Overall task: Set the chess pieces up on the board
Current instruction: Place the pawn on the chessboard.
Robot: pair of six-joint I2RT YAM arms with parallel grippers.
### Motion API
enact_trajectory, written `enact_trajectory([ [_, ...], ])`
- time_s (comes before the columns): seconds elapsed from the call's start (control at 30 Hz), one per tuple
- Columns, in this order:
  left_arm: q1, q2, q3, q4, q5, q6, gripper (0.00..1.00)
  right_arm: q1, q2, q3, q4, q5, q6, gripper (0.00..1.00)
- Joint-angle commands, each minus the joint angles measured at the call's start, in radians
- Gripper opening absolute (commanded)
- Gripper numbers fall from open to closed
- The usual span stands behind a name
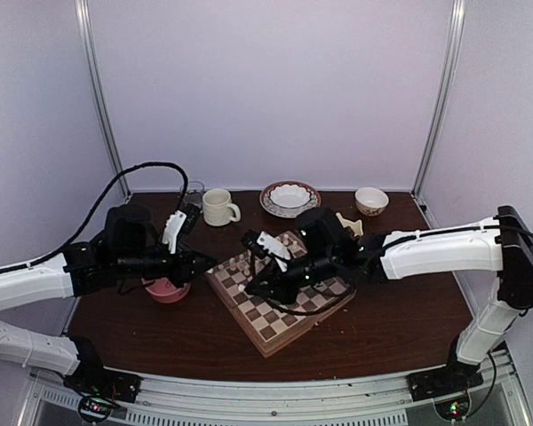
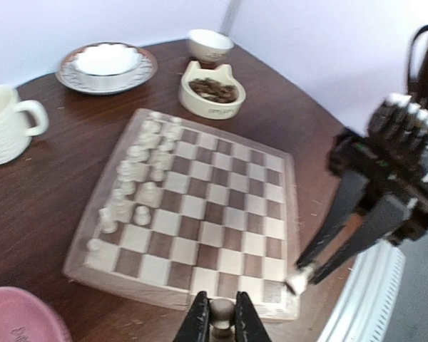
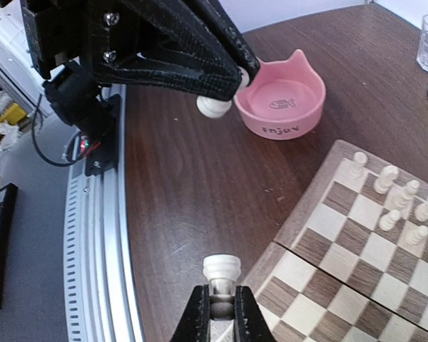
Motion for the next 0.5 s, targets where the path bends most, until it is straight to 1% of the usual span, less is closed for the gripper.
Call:
enact_trajectory([
  [0.0, -0.004, -0.04, 0.006, -0.106, -0.37, 0.037, 0.12, -0.005, 0.029, 0.221, -0.576, 0.248, -0.151, 0.0],
  [0.1, -0.004, -0.062, -0.014, -0.091, -0.385, 0.049, 0.13, -0.005, 0.129, 0.39, -0.853, 0.345, -0.167, 0.02],
  [0.17, -0.003, -0.07, -0.032, -0.062, -0.373, 0.05, 0.13, -0.005, 0.214, 0.523, -1.028, 0.381, -0.176, 0.02],
  [0.27, -0.004, -0.065, -0.055, -0.013, -0.337, 0.057, 0.14, -0.005, 0.334, 0.653, -1.229, 0.438, -0.184, 0.02],
  [0.37, -0.004, -0.039, -0.068, 0.033, -0.308, 0.059, 0.14, -0.005, 0.431, 0.738, -1.329, 0.521, -0.18, 0.0],
  [0.47, -0.004, 0.0, -0.06, 0.041, -0.292, 0.057, 0.13, -0.006, 0.481, 0.773, -1.365, 0.578, -0.177, 0.0],
])
